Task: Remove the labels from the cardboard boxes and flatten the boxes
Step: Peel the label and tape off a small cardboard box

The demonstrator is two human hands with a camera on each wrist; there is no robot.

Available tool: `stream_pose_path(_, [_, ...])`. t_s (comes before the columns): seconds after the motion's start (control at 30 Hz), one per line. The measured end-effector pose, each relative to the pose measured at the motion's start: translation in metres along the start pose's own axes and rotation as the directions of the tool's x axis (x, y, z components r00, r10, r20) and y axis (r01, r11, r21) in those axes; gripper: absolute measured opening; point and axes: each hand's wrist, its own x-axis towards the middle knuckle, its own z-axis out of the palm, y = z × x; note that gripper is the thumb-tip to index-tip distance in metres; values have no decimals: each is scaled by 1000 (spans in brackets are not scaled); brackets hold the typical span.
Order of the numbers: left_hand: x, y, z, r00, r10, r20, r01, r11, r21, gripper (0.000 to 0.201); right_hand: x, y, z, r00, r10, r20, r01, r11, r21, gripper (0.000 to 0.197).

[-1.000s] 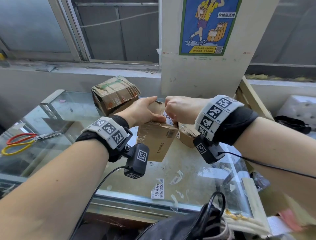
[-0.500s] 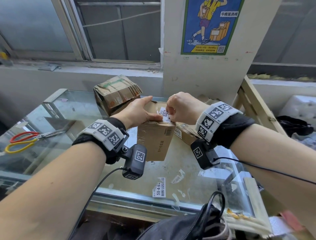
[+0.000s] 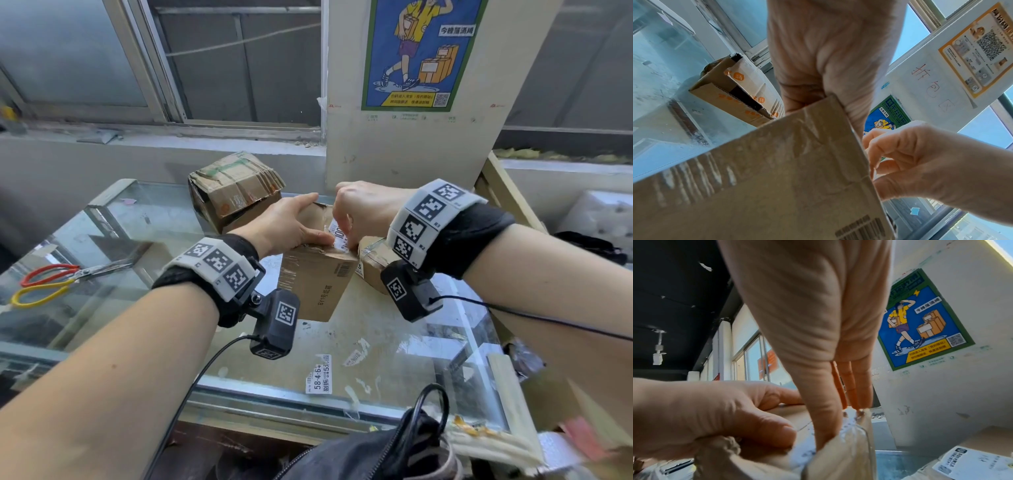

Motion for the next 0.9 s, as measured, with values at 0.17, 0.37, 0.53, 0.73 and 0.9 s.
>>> stream_pose_path(0.17, [0,-5,-2,1000,1,-10,-1,1000,-7,88,5,2,10,999,-50,-11,50,999,-14,25])
stream_pose_path(0.37, [2,-13,-7,999,-15,-43,14,1000,-15,79,2,-3,24,993,-23,-115,27,999,37,7])
stream_pose_path(0.53, [1,-14,-6,998,-17,-65,14,999,-38,76,2,-4,32,976,7,-219,8,998,68,11])
stream_pose_path(0.73, [2,-14,-5,998,-30,-61,26,997,-67,77,3,-3,31,973,102,-208,-54,973,227,9])
stream_pose_path(0.9, [0,-14,-5,998,-29,-48,25,996,-84,79,2,5,14,994,69,-82,-39,946,322,15])
